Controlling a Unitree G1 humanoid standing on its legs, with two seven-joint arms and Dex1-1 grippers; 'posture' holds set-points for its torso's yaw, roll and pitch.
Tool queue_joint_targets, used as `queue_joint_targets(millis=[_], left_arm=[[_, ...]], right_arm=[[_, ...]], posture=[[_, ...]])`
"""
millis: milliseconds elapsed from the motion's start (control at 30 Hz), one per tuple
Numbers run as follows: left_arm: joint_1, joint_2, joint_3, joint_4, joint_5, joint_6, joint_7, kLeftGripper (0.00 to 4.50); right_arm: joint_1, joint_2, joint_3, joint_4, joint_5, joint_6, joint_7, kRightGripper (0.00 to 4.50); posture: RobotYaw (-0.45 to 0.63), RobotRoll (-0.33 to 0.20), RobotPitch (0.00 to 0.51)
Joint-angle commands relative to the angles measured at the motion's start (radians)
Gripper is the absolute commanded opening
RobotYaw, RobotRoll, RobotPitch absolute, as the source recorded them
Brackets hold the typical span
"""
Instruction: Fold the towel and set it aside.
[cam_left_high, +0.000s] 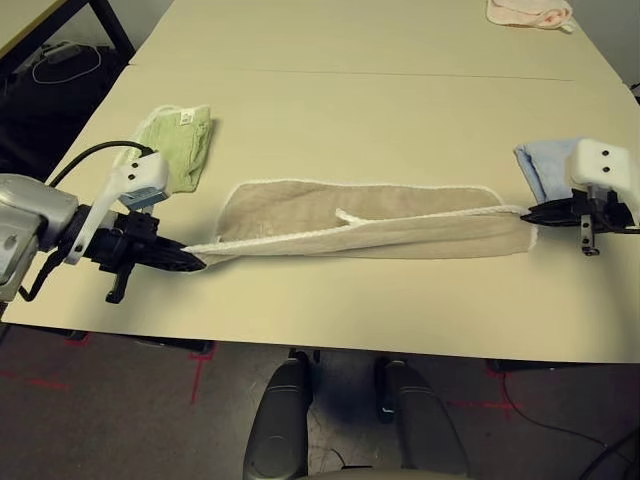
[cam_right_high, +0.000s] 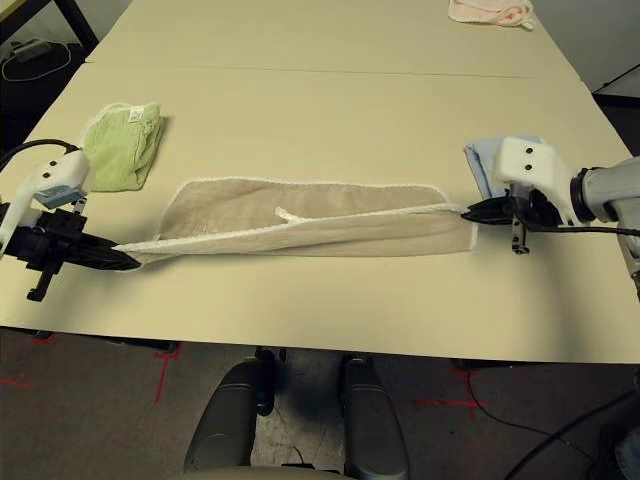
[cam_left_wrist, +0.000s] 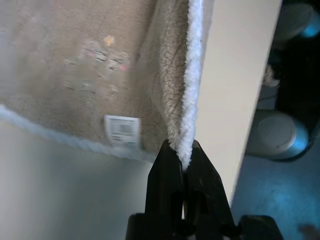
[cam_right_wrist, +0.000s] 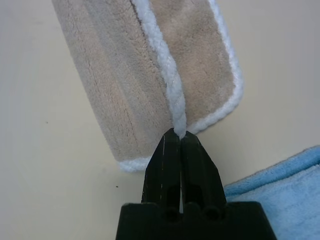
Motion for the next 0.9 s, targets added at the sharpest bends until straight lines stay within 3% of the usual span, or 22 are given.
queue_joint_targets(millis=[33, 233, 433, 700, 900], left_arm=[[-0.085, -0.03, -0.056, 0.134, 0.091, -0.083, -0.008, 0.05], [-0.227, -0.129, -0.08, 0.314, 0.19, -0.189, -0.005, 0.05], [-0.323, -0.19, -0.108, 0.462, 0.256, -0.269, -0.008, 0.05], [-0.394, -0.251, -0.111, 0.603, 0.332, -0.336, 0.003, 0.05], [-0.415, -0.291, -0.091, 0.673, 0.375, -0.364, 0.107, 0.05]], right_arm=[[0.016, -0.026, 0.002, 0.038, -0.029, 0.009, 0.013, 0.0], [0.039, -0.034, -0.021, 0.025, -0.006, 0.025, 0.026, 0.0], [-0.015, 0.012, -0.007, 0.104, -0.069, -0.051, -0.122, 0.0], [-0.094, 0.061, 0.018, 0.197, -0.142, -0.088, -0.216, 0.0], [-0.106, 0.099, 0.026, 0.177, -0.153, -0.065, -0.232, 0.0]], posture=[[0.04, 0.0, 0.232], [0.03, 0.0, 0.23], [0.02, 0.0, 0.228], [0.02, 0.0, 0.228], [0.03, 0.0, 0.228]])
